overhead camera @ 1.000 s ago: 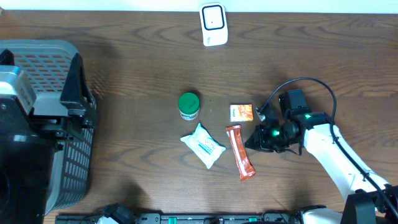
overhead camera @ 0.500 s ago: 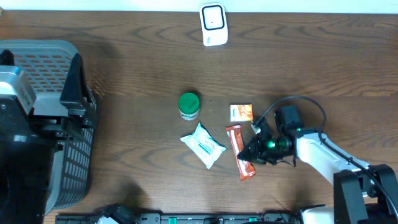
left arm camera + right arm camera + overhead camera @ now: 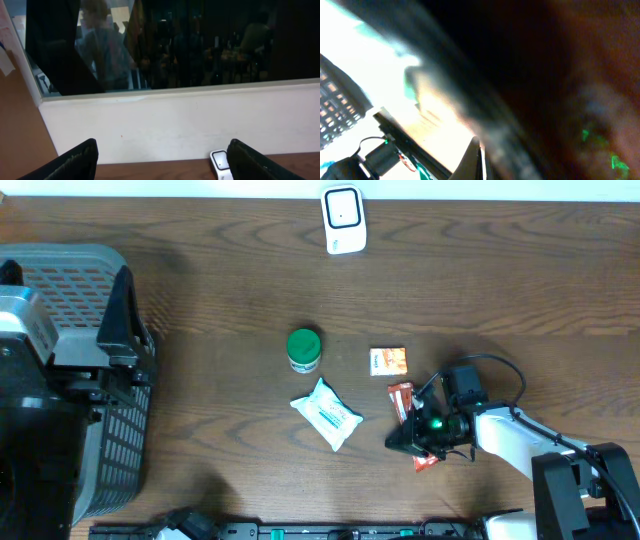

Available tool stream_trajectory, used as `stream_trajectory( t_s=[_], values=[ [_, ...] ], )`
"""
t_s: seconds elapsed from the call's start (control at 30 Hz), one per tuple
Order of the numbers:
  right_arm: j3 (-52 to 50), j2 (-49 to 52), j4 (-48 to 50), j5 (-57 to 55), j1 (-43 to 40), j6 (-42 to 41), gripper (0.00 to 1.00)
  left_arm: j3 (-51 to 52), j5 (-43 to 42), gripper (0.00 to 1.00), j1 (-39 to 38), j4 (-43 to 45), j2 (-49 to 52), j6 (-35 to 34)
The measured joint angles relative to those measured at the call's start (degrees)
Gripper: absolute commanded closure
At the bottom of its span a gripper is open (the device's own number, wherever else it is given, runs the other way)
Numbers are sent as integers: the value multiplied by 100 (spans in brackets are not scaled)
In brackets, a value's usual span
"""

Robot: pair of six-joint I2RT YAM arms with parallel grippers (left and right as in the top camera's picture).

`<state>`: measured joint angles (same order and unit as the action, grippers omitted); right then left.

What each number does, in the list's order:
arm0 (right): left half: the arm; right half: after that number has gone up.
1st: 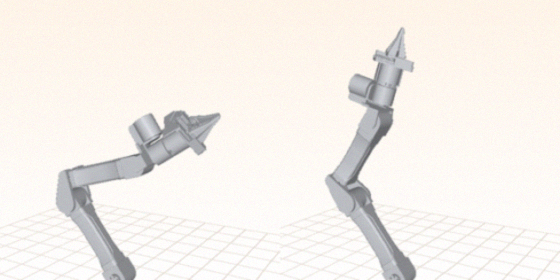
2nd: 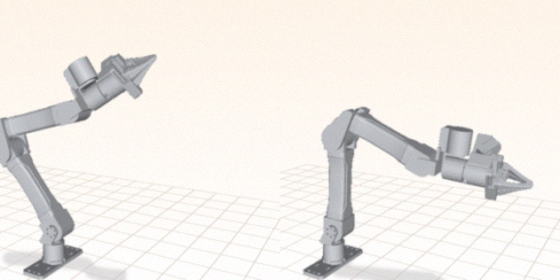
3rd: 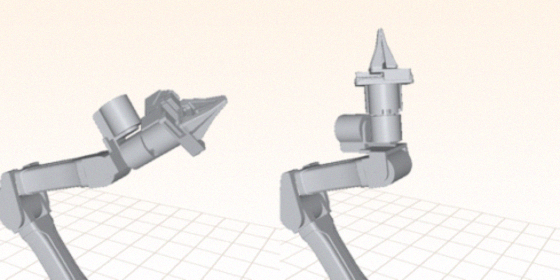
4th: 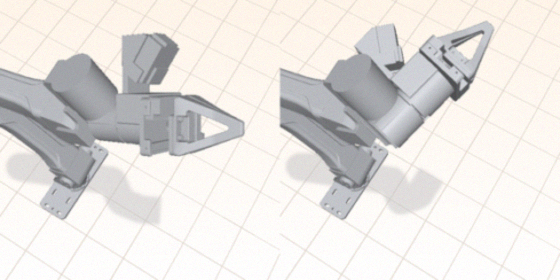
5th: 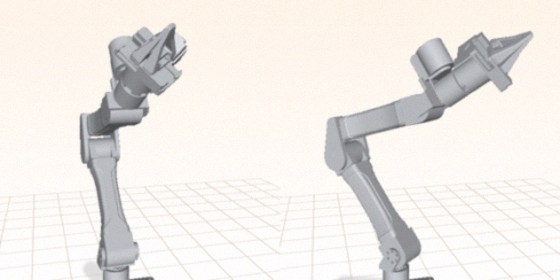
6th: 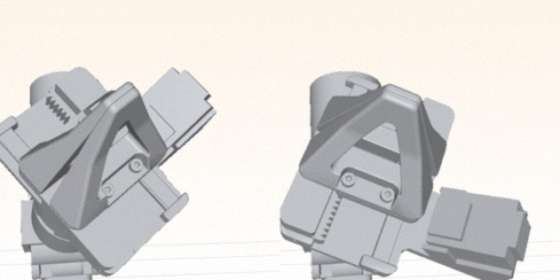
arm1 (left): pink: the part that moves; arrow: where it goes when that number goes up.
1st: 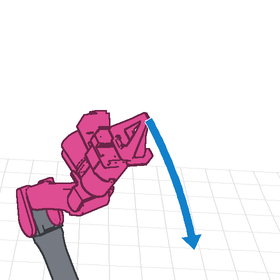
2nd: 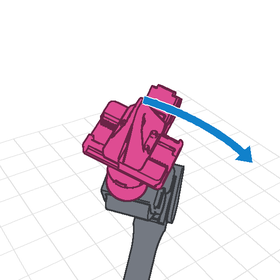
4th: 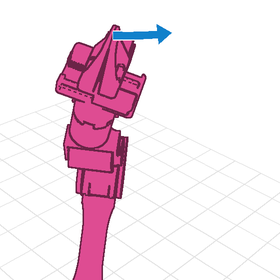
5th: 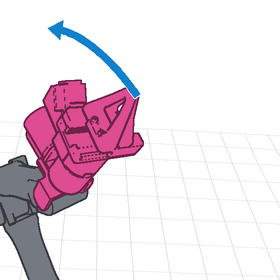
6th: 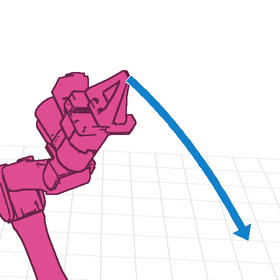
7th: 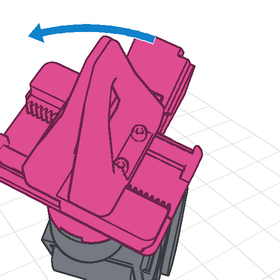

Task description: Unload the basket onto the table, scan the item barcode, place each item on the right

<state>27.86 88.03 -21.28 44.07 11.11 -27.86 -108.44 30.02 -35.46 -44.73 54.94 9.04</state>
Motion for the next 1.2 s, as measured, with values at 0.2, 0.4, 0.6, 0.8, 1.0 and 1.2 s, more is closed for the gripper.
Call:
stream_trajectory(
  t_s=[0.2, 0.4, 0.6, 0.8, 1.0, 1.2],
  values=[
    [-20, 0, 1342, 1084, 4, 138, 99, 0, 0, 18, 0, 0, 0, 0],
    [-15, 0, 1773, 1812, 4, 142, 99, 0, 0, 18, 0, -2, 0, 0],
    [-22, 0, 1615, 1766, 7, 179, 99, 0, 0, 18, 0, -2, -4, -2],
    [-28, 0, 1394, 1687, -9, 225, 99, 0, 0, 18, 0, -2, -4, 0],
    [-28, 0, 835, 1513, -599, 356, 99, 0, 0, 18, 0, -2, -4, 0],
    [-31, 11, 713, 1252, -874, 442, 99, 0, 0, 18, 0, -2, -4, 0]
  ],
)
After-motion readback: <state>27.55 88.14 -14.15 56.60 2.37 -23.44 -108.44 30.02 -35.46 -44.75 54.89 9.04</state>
